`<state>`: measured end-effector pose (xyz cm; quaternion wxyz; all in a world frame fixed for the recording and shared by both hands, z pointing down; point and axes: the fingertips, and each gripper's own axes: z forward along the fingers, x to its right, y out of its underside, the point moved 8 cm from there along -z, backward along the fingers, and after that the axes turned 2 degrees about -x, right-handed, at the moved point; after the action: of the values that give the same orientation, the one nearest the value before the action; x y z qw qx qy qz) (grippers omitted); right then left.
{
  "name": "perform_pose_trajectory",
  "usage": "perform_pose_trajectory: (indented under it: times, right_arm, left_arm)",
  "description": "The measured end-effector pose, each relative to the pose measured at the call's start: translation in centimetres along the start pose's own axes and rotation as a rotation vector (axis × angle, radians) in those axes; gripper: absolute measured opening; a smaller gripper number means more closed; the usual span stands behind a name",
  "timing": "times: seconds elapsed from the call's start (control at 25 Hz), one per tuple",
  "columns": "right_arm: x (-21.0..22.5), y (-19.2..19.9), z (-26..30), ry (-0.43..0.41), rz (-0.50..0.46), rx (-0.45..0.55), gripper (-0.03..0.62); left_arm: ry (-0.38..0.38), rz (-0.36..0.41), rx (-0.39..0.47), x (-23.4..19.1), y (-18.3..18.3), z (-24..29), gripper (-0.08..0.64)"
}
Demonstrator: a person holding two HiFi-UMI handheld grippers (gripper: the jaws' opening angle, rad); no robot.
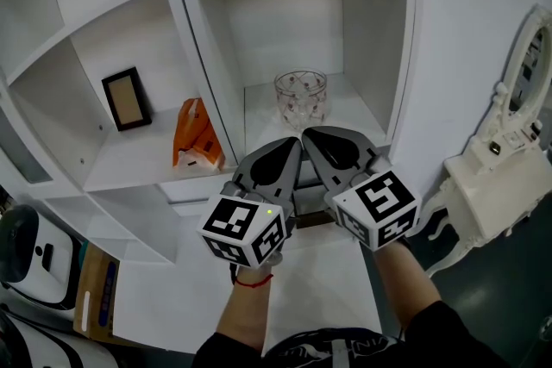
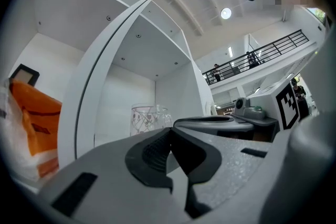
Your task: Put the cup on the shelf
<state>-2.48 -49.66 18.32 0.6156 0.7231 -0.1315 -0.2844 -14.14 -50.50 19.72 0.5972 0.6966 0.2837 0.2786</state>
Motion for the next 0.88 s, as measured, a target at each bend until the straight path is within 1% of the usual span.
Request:
perform_pose_trajectory:
  times: [0.16, 0.52, 0.76, 0.88]
  right_arm:
    - [-0.6, 0.2, -0.7, -0.008, 0.001, -0.005, 0.005]
    - [-1.8, 1.3, -3.3, -0.014, 0.014, -0.017, 0.005]
    - [-3.5, 3.7, -4.6, -0.043, 0.026, -0.048, 0.005]
    - [-4.6, 4.4, -5.1, -0.066, 0.044, -0.053, 0.005]
  left_arm:
    - [0.004, -0.021, 0.009, 0.5, 0.2, -0.4, 0.006]
    - [0.0, -0.026, 0.01, 2.9, 1.7, -1.9, 0.006]
    - [-0.037, -0.065, 0.009, 4.1, 4.3, -3.6, 0.006]
    - [-0.06, -0.076, -0.009, 4.7, 5.5, -4.8, 0.006]
